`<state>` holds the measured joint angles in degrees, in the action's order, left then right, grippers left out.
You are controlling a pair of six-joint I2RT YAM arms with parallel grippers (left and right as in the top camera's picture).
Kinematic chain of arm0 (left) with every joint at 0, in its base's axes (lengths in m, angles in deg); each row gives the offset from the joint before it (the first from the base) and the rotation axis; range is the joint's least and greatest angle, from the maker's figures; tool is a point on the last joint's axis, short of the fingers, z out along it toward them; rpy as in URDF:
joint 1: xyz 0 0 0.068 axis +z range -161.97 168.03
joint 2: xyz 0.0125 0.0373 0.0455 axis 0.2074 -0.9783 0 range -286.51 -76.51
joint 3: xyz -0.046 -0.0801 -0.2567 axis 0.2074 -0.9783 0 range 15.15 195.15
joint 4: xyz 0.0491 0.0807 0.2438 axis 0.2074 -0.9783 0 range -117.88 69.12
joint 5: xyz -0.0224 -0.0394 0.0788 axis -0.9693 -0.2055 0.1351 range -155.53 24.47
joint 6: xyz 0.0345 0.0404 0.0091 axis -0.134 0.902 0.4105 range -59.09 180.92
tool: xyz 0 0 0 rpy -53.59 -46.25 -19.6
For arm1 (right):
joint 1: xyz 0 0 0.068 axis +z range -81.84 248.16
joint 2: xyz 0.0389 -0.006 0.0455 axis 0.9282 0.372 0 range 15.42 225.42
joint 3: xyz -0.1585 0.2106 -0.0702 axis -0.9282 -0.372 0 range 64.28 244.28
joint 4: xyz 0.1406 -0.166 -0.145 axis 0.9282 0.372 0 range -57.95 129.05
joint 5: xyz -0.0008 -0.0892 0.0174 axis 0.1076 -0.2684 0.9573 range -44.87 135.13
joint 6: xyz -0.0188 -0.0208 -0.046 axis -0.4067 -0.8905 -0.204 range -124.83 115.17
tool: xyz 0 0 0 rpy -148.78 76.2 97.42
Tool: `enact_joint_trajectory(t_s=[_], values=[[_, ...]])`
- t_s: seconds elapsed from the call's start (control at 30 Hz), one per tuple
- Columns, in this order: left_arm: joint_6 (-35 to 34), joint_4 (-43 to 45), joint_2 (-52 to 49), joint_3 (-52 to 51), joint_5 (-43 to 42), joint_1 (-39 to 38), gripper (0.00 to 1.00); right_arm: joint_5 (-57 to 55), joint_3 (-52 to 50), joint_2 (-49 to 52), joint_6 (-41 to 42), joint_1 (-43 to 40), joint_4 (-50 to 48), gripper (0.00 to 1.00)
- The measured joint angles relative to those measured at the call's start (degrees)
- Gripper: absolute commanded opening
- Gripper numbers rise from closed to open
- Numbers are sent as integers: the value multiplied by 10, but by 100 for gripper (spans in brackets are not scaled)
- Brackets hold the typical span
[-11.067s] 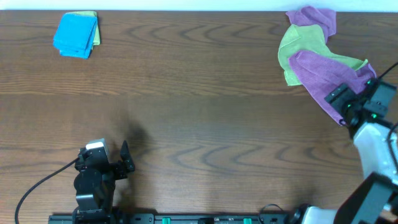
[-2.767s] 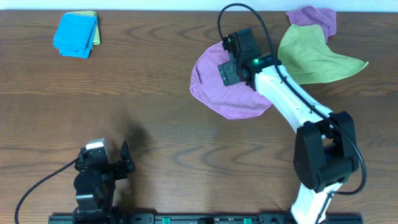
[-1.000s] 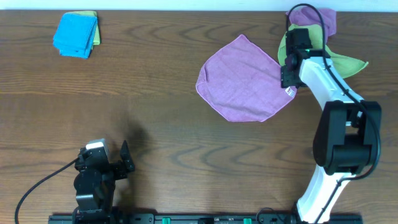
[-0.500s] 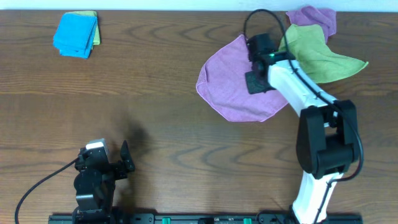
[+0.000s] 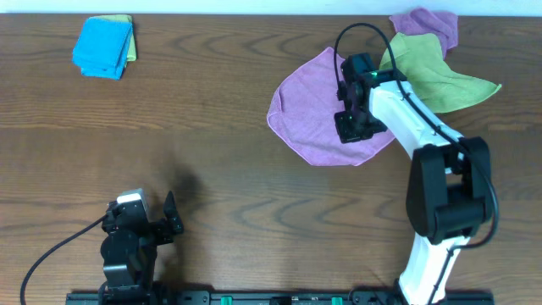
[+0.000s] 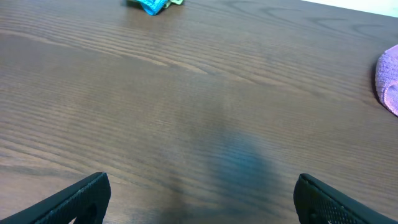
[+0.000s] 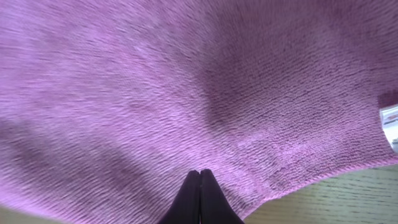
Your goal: Fold the cloth
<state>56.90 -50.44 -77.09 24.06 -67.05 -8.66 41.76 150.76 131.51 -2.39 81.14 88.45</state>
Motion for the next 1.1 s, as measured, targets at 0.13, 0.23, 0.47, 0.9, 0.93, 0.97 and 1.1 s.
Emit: enact_joint_trajectory(t_s=[0.13,0.23,0.47,0.9,0.93,0.97,1.1], values=[[0,0,0,0,0,0,95,6,-3,-75,-4,0,-1,2],[0,0,0,0,0,0,96,2,-23,-149,-8,0,5,2],[0,0,0,0,0,0,95,25,-189,-273,-2,0,-40,2],[0,0,0,0,0,0,96,143,-391,-300,92,0,-177,63],[0,0,0,0,0,0,95,144,-396,-300,101,0,-188,65],[0,0,0,0,0,0,95,145,-400,-300,107,0,-199,68],[0,0,0,0,0,0,95,150,-430,-300,137,-16,-262,77]])
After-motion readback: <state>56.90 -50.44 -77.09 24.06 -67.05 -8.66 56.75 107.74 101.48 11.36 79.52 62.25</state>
